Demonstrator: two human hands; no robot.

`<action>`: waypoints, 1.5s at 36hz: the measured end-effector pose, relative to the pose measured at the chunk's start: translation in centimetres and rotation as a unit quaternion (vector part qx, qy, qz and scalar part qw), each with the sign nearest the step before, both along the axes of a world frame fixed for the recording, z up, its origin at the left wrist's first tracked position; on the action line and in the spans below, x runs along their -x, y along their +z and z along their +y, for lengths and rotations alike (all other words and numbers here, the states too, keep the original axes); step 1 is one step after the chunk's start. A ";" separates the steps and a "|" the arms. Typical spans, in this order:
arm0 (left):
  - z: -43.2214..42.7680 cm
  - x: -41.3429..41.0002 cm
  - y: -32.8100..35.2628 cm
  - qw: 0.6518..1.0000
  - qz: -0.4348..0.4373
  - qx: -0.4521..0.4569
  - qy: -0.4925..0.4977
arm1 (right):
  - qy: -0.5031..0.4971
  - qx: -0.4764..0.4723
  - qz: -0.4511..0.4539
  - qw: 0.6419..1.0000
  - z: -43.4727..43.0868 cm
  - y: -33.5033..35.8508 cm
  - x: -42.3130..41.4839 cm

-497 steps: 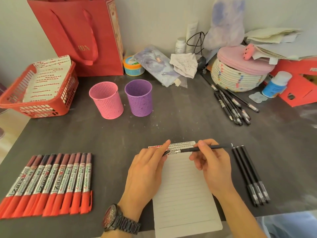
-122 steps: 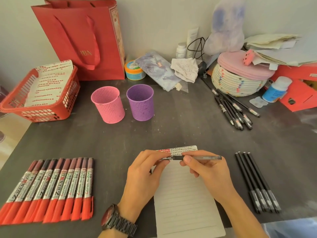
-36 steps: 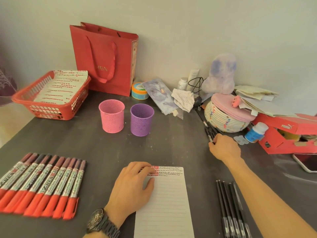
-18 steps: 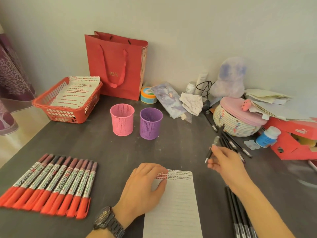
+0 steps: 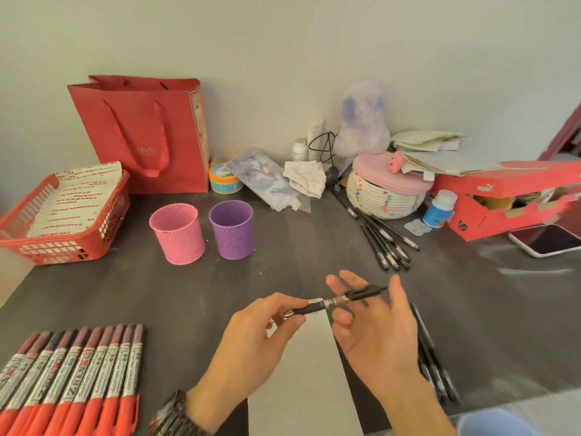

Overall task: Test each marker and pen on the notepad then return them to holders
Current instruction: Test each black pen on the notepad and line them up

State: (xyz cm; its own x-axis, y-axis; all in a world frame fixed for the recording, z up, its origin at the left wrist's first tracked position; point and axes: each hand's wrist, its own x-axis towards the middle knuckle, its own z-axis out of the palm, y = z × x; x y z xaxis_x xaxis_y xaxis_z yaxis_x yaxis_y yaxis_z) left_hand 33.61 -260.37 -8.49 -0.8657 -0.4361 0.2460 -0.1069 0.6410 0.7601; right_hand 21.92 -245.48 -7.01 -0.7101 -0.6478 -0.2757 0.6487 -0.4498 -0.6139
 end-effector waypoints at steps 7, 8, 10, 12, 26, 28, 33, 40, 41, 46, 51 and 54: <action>-0.1 -0.5 0.6 0.998 0.005 -0.049 0.033 | 0.039 0.121 -0.134 0.983 -0.8 0.1 0.8; 0.0 -0.5 0.6 0.998 0.013 -0.059 0.034 | 0.035 0.121 -0.140 0.982 -1.0 0.0 0.8; 0.3 -0.6 0.7 0.996 0.027 -0.075 0.038 | 0.028 0.124 -0.143 0.982 -1.1 -0.3 0.8; 0.4 -0.6 0.7 0.995 0.035 -0.087 0.041 | 0.023 0.131 -0.144 0.981 -1.1 -0.5 0.5; 1.1 0.0 -1.0 0.998 0.005 -0.051 0.022 | 0.021 -0.137 0.130 0.982 -1.8 -1.8 -1.2; 0.4 -0.2 -1.8 0.998 -0.020 0.002 0.057 | -0.007 -0.177 0.172 0.969 -1.6 -1.8 -0.7; -1.3 -0.4 -3.6 0.989 -0.071 0.094 0.092 | -0.041 -0.242 0.250 0.937 -2.2 -2.0 1.1; -1.3 0.9 -5.7 0.982 -0.084 0.156 0.071 | -0.052 -0.385 0.394 0.833 -6.0 -4.5 2.4; -1.3 0.9 -6.0 0.981 -0.078 0.164 0.072 | -0.062 -0.404 0.411 0.815 -6.2 -5.0 2.5; -1.4 1.0 -6.7 0.981 -0.055 0.173 0.075 | -0.088 -0.430 0.425 0.792 -5.9 -6.3 2.7; -1.5 1.2 -6.5 0.981 -0.057 0.167 0.076 | -0.089 -0.452 0.442 0.770 -6.2 -6.3 2.7; -1.5 1.3 -6.6 0.982 -0.055 0.164 0.077 | -0.085 -0.460 0.450 0.761 -6.3 -6.4 2.7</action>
